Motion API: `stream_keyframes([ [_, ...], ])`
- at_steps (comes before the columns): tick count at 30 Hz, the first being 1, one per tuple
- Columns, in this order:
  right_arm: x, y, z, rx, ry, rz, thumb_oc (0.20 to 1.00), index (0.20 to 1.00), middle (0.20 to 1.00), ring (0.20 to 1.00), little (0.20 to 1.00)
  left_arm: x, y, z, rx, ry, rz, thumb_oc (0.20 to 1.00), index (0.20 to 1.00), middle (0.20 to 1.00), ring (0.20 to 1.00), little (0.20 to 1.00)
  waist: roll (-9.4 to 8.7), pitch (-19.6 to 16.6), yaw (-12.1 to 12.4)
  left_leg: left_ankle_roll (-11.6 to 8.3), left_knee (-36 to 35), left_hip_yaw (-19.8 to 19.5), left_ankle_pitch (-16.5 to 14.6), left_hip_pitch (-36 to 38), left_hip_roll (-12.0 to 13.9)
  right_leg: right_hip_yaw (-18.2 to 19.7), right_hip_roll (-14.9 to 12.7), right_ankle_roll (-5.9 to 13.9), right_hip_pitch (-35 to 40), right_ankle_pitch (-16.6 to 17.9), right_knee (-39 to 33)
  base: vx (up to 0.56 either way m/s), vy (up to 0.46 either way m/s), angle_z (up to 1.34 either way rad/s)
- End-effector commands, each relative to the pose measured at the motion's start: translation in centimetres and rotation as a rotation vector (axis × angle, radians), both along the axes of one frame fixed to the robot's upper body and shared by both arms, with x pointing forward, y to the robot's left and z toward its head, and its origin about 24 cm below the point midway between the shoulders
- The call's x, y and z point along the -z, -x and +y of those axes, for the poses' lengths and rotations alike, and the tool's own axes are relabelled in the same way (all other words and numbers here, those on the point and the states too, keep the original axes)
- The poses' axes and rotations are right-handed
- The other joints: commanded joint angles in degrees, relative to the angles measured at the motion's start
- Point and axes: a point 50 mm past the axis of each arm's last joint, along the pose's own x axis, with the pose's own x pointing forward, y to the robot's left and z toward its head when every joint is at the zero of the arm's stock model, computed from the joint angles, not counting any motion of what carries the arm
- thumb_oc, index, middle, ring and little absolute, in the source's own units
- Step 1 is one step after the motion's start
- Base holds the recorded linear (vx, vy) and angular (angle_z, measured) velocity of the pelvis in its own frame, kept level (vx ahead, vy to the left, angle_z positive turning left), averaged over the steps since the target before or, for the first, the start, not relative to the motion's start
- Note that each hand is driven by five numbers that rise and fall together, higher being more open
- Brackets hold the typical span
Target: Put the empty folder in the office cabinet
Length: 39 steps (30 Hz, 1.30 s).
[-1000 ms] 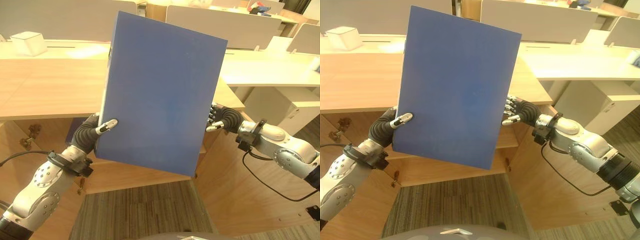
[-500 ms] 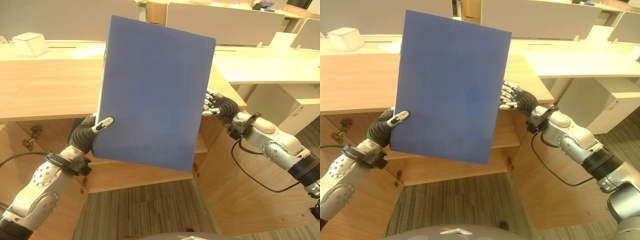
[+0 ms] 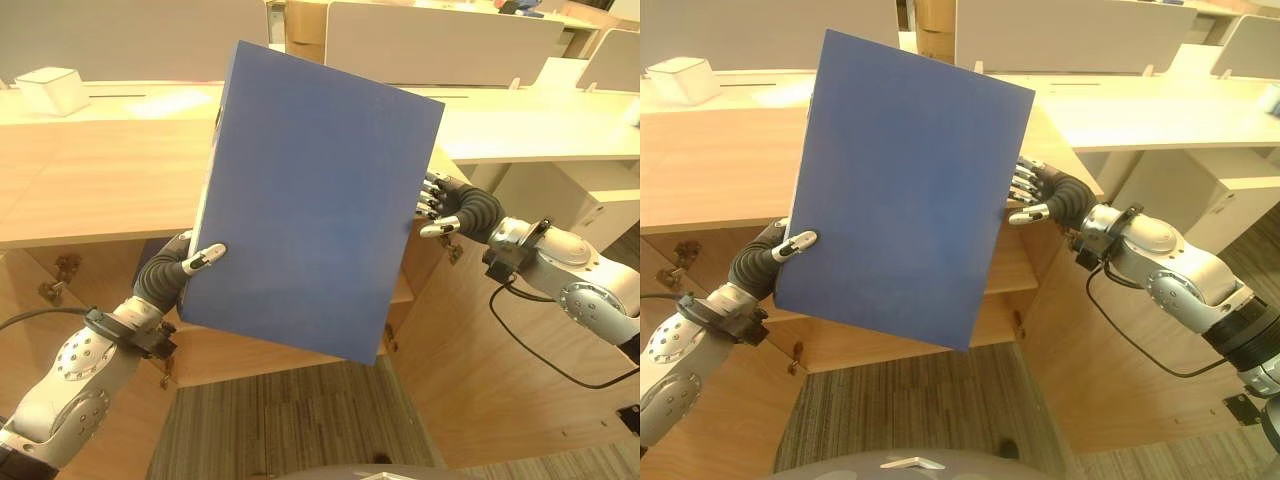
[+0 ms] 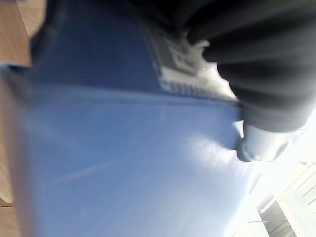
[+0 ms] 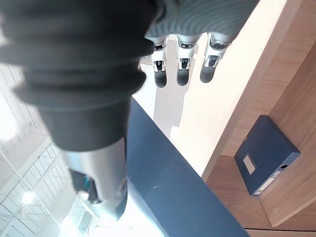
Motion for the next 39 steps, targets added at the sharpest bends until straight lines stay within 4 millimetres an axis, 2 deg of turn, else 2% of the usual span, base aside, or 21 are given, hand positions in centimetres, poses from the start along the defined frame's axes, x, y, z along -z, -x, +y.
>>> stream_keyframes([
  [1, -1.6, 0.6, 0.2, -0.049, -0.018, -0.059, 1.000, 1.000, 1.000, 1.000, 1.000, -3.7, -0.3, -0.1, 0.047, -0.053, -0.186, 0.200, 0.200, 0.200, 0.200, 0.200, 0.02, -2.22, 0.46, -1.83, -0.43, -2.46, -2.51, -0.38, 2.04, -1.25, -3.64, 4.05, 0.84, 0.98, 0.16, 0.00, 0.000, 0.00],
  [6, -1.6, 1.2, 1.1, -0.095, -0.029, -0.041, 1.000, 1.000, 1.000, 1.000, 1.000, -4.1, -0.4, -0.3, 0.045, -0.057, -0.205, 0.200, 0.200, 0.200, 0.200, 0.200, 0.08, -2.24, 0.53, -1.85, -0.43, -2.57, -2.51, -0.38, 2.07, -1.32, -3.73, 4.07, 0.95, 0.90, 0.19, 0.00, 0.000, 0.00],
  [9, -1.5, 0.6, 2.7, -0.107, -0.081, -0.036, 1.000, 1.000, 1.000, 1.000, 1.000, -4.3, -0.6, -0.4, 0.028, -0.043, -0.225, 0.200, 0.200, 0.200, 0.200, 0.200, 0.07, -2.20, 0.80, -1.80, -0.43, -2.58, -2.59, -0.39, 2.12, -1.19, -3.70, 3.94, 0.89, 0.83, 0.20, 0.00, 0.000, 0.00],
  [11, -1.5, 0.6, 2.8, -0.108, -0.081, -0.036, 1.000, 1.000, 1.000, 1.000, 1.000, -4.3, -0.6, -0.4, 0.027, -0.043, -0.225, 0.200, 0.200, 0.200, 0.200, 0.200, 0.08, -2.18, 0.74, -1.80, -0.43, -2.57, -2.59, -0.38, 2.12, -1.18, -3.70, 3.94, 0.89, 0.82, 0.21, 0.00, 0.000, 0.00],
  [13, -1.4, -0.6, 5.3, -0.110, -0.145, -0.040, 1.000, 1.000, 1.000, 1.000, 1.000, -4.1, -1.0, -0.6, -0.001, -0.040, -0.235, 0.200, 0.200, 0.200, 0.200, 0.200, 0.22, -2.05, 1.27, -1.65, -0.43, -2.54, -2.65, -0.38, 2.20, -1.15, -3.62, 3.64, 0.95, 0.75, 0.28, 0.00, 0.000, 0.00],
  [19, -1.0, -2.2, 7.1, -0.044, -0.214, -0.058, 1.000, 1.000, 1.000, 1.000, 1.000, -3.4, -1.1, -0.8, -0.046, -0.039, -0.235, 0.200, 0.200, 0.200, 0.200, 0.200, 0.56, -1.83, 1.98, -1.43, -0.43, -2.70, -2.85, -0.26, 2.26, -1.19, -3.55, 3.34, 1.11, 0.57, 0.30, 0.00, -0.002, 0.01],
  [20, -0.9, -2.4, 7.4, -0.040, -0.228, -0.050, 0.796, 0.796, 0.796, 0.796, 0.796, -3.4, -1.1, -0.8, -0.049, -0.040, -0.238, 0.200, 0.200, 0.200, 0.200, 0.200, 0.58, -1.78, 2.03, -1.39, -0.43, -2.75, -2.87, -0.25, 2.24, -1.13, -3.52, 3.29, 1.14, 0.58, 0.32, 0.00, 0.000, 0.00],
  [24, -0.9, -2.4, 7.4, -0.040, -0.228, -0.050, 0.796, 0.796, 0.796, 0.796, 0.796, -3.4, -1.1, -0.8, -0.049, -0.040, -0.238, 0.200, 0.200, 0.200, 0.200, 0.200, 0.58, -1.78, 2.01, -1.39, -0.43, -2.75, -2.87, -0.25, 2.24, -1.14, -3.53, 3.29, 1.14, 0.58, 0.32, 0.00, 0.000, 0.00],
  [25, -0.6, -3.0, 7.6, 0.016, -0.251, -0.069, 0.200, 0.200, 0.200, 0.200, 0.200, -2.8, -1.1, -1.0, -0.057, -0.052, -0.226, 0.200, 0.200, 0.200, 0.200, 0.200, 0.99, -1.57, 2.16, -1.18, -0.43, -2.95, -2.96, -0.31, 2.20, -1.08, -3.47, 3.12, 1.10, 0.56, 0.31, 0.00, 0.000, 0.00],
  [26, 0.1, -3.8, 7.2, 0.120, -0.238, -0.133, 0.200, 0.200, 0.200, 0.200, 0.200, -1.8, -1.1, -0.7, -0.093, -0.043, -0.198, 0.200, 0.200, 0.200, 0.200, 0.200, 1.41, -1.28, 2.13, -0.94, -0.43, -3.09, -3.16, -0.29, 2.06, -0.85, -3.45, 2.97, 1.20, 0.46, 0.26, 0.00, 0.000, 0.00],
  [30, 1.5, -3.3, 6.9, 0.175, -0.217, -0.180, 0.200, 0.200, 0.200, 0.200, 0.200, -0.3, -1.2, -0.5, -0.145, -0.007, -0.151, 0.200, 0.200, 0.200, 0.200, 0.200, 1.78, -0.99, 1.81, -0.72, -0.43, -3.18, -3.32, -0.30, 1.96, -0.74, -3.49, 2.87, 1.11, 0.38, 0.28, 0.00, 0.000, -0.02],
  [31, 2.9, -2.3, 6.2, 0.212, -0.152, -0.231, 0.200, 0.200, 0.200, 0.200, 0.200, 1.0, -1.2, -0.1, -0.197, 0.015, -0.118, 0.564, 0.564, 0.564, 0.564, 0.564, 2.09, -0.64, 1.69, -0.51, -0.43, -3.36, -3.46, -0.31, 1.89, -0.69, -3.52, 2.83, 1.06, 0.18, 0.32, 0.00, 0.000, 0.00],
  [33, 4.3, -1.2, 5.4, 0.252, -0.106, -0.263, 0.200, 0.200, 0.200, 0.200, 0.200, 2.3, -1.2, 0.2, -0.263, 0.026, -0.096, 1.000, 1.000, 1.000, 1.000, 1.000, 2.32, -0.09, 1.53, -0.38, -0.43, -3.53, -3.50, -0.46, 1.82, -0.75, -3.63, 2.84, 0.93, 0.00, 0.34, 0.00, -0.013, 0.04],
  [34, 4.8, -0.5, 4.9, 0.262, -0.063, -0.294, 0.200, 0.200, 0.200, 0.200, 0.200, 3.2, -1.0, 0.3, -0.295, 0.038, -0.075, 1.000, 1.000, 1.000, 1.000, 1.000, 2.40, 0.20, 1.41, -0.34, -0.43, -3.71, -3.54, -0.61, 1.77, -0.80, -3.67, 2.84, 0.81, -0.13, 0.32, -0.01, -0.010, 0.04],
  [35, 4.8, -0.5, 4.9, 0.262, -0.063, -0.294, 0.200, 0.200, 0.200, 0.200, 0.200, 3.2, -1.0, 0.3, -0.295, 0.038, -0.075, 1.000, 1.000, 1.000, 1.000, 1.000, 2.40, 0.20, 1.41, -0.34, -0.43, -3.71, -3.54, -0.61, 1.77, -0.80, -3.67, 2.84, 0.81, -0.13, 0.32, -0.03, -0.025, 0.07],
  [36, 6.3, 1.2, 4.0, 0.301, -0.027, -0.315, 0.200, 0.200, 0.200, 0.200, 0.200, 4.7, -0.7, 0.3, -0.362, 0.045, -0.058, 1.000, 1.000, 1.000, 1.000, 1.000, 2.53, 0.90, 1.24, -0.24, -0.43, -4.09, -3.58, -1.00, 1.64, -0.98, -3.78, 2.87, 0.51, -0.30, 0.33, -0.02, -0.022, 0.06],
  [37, 6.4, 1.3, 3.9, 0.303, -0.025, -0.315, 0.200, 0.200, 0.200, 0.200, 0.200, 4.7, -0.7, 0.3, -0.361, 0.045, -0.057, 1.000, 1.000, 1.000, 1.000, 1.000, 2.59, 0.78, 1.28, -0.24, -0.43, -4.14, -3.57, -1.02, 1.63, -1.03, -3.78, 2.88, 0.52, -0.31, 0.33, -0.04, -0.031, 0.09],
  [38, 7.7, 2.8, 3.5, 0.307, 0.036, -0.327, 0.200, 0.200, 0.200, 0.200, 0.200, 6.1, -0.1, 0.4, -0.401, 0.029, -0.022, 1.000, 1.000, 1.000, 1.000, 1.000, 2.83, 1.54, 1.04, -0.21, -0.43, -4.28, -3.46, -1.37, 1.55, -1.13, -3.91, 2.91, 0.17, -0.43, 0.33, -0.02, -0.009, 0.04],
  [39, 7.7, 2.8, 3.5, 0.307, 0.036, -0.327, 0.200, 0.200, 0.200, 0.200, 0.200, 6.1, -0.1, 0.4, -0.401, 0.029, -0.022, 1.000, 1.000, 1.000, 1.000, 1.000, 2.83, 1.54, 1.04, -0.21, -0.43, -4.28, -3.46, -1.37, 1.55, -1.13, -3.91, 2.91, 0.17, -0.43, 0.33, -0.04, -0.015, 0.03],
])
